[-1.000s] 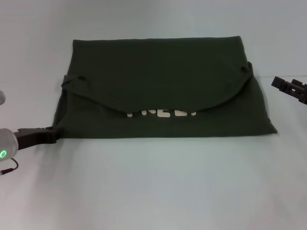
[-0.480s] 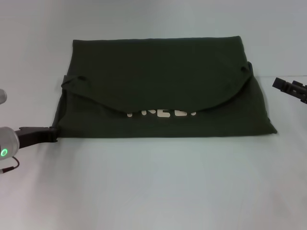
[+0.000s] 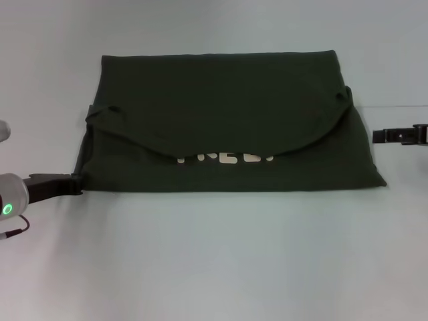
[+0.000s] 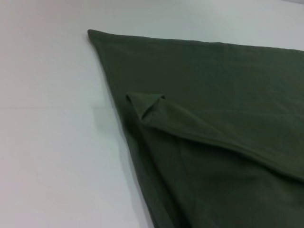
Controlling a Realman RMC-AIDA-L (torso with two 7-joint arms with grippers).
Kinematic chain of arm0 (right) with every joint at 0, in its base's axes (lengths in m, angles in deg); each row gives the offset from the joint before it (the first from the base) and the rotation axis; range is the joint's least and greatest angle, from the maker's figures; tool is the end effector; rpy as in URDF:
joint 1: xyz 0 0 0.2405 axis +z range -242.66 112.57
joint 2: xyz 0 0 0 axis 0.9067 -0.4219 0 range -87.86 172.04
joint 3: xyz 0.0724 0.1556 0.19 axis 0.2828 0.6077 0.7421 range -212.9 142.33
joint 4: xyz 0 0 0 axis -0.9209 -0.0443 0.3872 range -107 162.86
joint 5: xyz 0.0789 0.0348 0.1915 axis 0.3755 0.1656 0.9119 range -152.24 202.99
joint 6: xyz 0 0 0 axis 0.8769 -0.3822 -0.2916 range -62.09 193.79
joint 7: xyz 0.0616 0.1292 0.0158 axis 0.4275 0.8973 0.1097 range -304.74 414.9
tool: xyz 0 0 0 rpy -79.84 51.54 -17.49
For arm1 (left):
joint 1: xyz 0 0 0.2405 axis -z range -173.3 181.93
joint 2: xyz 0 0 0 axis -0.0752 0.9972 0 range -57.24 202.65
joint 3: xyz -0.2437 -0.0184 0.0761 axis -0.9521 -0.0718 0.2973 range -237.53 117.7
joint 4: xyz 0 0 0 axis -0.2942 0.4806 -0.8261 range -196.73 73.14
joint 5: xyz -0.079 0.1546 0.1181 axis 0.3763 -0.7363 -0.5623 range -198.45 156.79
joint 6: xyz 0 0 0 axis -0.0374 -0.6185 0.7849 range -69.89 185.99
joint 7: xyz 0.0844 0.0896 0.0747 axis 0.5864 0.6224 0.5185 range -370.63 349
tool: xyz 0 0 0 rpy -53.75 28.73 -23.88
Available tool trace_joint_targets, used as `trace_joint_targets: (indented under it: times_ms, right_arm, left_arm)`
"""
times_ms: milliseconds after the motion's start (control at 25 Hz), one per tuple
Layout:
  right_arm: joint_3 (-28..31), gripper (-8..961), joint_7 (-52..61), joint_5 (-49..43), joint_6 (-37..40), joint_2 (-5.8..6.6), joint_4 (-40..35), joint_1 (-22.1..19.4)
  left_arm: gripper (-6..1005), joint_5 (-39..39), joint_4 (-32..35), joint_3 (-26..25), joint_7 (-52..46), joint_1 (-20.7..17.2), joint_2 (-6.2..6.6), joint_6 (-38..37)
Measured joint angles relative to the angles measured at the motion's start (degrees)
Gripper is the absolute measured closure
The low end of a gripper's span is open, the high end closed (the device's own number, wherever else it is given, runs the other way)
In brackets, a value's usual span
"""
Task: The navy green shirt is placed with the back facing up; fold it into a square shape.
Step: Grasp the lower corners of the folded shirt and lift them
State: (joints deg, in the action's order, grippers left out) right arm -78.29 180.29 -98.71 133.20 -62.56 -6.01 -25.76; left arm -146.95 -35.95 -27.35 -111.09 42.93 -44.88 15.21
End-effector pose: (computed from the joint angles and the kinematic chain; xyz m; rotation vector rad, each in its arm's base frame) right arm 0.2972 0.4232 0.0981 -2.1592 1.3660 0.3672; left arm -0.3317 0.4093 0.0051 -2.0196 -1.1687 -0.2741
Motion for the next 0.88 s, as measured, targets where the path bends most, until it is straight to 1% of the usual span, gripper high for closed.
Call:
trace_joint_targets:
  times_ms: [80,160,320,440,600,720,880]
  right_arm:
    - [0.0,36,3.3,-5.7,-0.9,0.07,0.0,1.8]
    - [0.0,36,5.2,-9.9,-1.9,-0.18,0.2,3.2]
    - [-0.2,36,6.5,-14.8,-3.8,-1.4,0.8,4.9]
    - [-1.1,36,6.6,-15.5,-5.8,-2.28,1.4,5.3]
    - [-3.3,37,6.3,-15.6,-9.1,-3.14,3.6,6.0]
    - [-5.1,37,5.9,-15.7,-11.7,-4.14,4.4,6.1]
    - [-6.0,37,4.9,-15.8,-14.1,-5.42,4.7,6.2]
  left_arm:
    - [971,0.1,0.0,0.0,0.0,0.1,0.04,-0.2]
    - [971,0.1,0.0,-0.1,0.0,0.1,0.09,-0.4]
    - [971,0.2,-0.1,-0.1,0.0,0.2,0.1,-0.5]
    - [972,0.2,-0.1,-0.1,0.0,0.3,0.09,-0.6]
    - [971,0.2,-0.1,-0.1,0.0,0.3,0.08,-0.6]
    - [971,0.3,-0.1,-0.1,0.0,0.3,0.05,-0.6]
    - [972,0.3,-0.1,-0.1,0.0,0.3,-0.01,-0.6]
